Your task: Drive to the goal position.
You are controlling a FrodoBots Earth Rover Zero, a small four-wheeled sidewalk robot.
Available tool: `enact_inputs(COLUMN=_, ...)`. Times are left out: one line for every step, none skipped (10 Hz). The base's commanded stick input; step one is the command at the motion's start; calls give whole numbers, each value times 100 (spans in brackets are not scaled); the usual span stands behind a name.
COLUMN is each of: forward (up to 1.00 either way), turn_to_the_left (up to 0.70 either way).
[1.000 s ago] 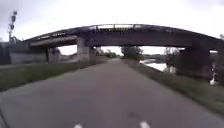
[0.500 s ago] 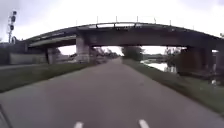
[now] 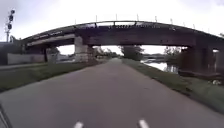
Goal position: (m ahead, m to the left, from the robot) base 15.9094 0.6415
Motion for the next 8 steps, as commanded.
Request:
enact_inputs(forward=100, turn_to_the_left=0)
enact_inputs(forward=100, turn_to_the_left=0)
enact_inputs(forward=100, turn_to_the_left=0)
enact_inputs(forward=100, turn_to_the_left=0)
enact_inputs(forward=100, turn_to_the_left=0)
enact_inputs(forward=100, turn_to_the_left=0)
enact_inputs(forward=100, turn_to_the_left=0)
enact_inputs(forward=100, turn_to_the_left=0)
